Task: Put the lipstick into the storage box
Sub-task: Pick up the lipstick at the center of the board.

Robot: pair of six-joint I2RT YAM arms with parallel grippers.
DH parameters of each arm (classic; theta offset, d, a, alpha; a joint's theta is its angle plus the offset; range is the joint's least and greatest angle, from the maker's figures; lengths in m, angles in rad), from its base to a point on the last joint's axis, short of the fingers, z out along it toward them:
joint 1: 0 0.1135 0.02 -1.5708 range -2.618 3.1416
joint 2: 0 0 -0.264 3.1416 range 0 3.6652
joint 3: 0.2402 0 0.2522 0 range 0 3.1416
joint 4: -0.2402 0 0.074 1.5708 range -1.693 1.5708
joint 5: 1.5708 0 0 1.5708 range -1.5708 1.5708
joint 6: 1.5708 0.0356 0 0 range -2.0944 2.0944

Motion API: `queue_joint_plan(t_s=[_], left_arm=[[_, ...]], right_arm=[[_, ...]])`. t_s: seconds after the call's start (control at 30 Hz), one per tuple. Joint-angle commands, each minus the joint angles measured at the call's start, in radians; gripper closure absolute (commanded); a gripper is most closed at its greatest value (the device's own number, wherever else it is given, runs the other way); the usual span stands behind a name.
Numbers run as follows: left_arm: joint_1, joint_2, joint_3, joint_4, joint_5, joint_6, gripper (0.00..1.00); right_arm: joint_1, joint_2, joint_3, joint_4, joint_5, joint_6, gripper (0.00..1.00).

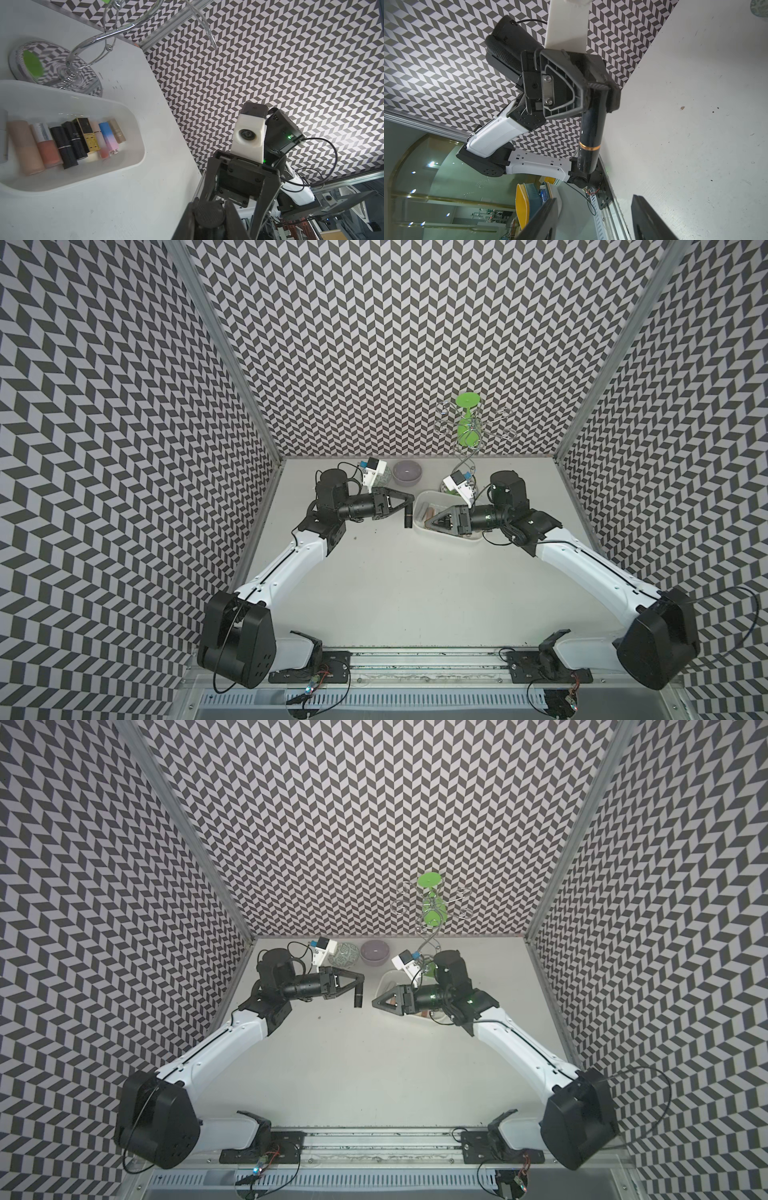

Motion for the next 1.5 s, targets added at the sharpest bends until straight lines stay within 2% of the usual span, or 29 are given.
queue_joint_plan(t_s=[0.0, 0.2, 0.77, 1.07, 1.2, 1.4, 1.43, 1.47], left_arm=[[-0.011, -0.020, -0.007, 0.060, 0.024, -0.030, 0.78], [-0.014, -0.023, -0.003, 0.058, 0.024, -0.031, 0.78], [-0.020, -0.027, 0.001, 0.054, 0.027, -0.026, 0.78], [-0.019, -0.021, 0.005, 0.054, 0.032, -0.023, 0.77], [-0.020, -0.020, 0.007, 0.052, 0.035, -0.022, 0.78], [-0.021, -0.019, 0.008, 0.040, 0.037, -0.011, 0.77], [-0.019, -0.019, 0.009, 0.036, 0.035, -0.010, 0.75], [-0.020, -0.020, 0.009, 0.030, 0.033, -0.007, 0.69]], right_arm=[[0.021, 0.012, 0.040, 0.094, 0.003, 0.022, 0.39], [0.052, 0.035, 0.066, 0.142, 0.015, 0.050, 0.39], [0.089, 0.120, 0.142, 0.129, 0.072, 0.049, 0.41], [0.094, 0.149, 0.163, 0.165, 0.084, 0.082, 0.57], [0.096, 0.160, 0.164, 0.182, 0.088, 0.099, 0.70], [0.103, 0.172, 0.168, 0.201, 0.093, 0.117, 0.84], [0.103, 0.172, 0.169, 0.201, 0.095, 0.116, 0.85], [0.105, 0.174, 0.171, 0.201, 0.096, 0.117, 0.85]])
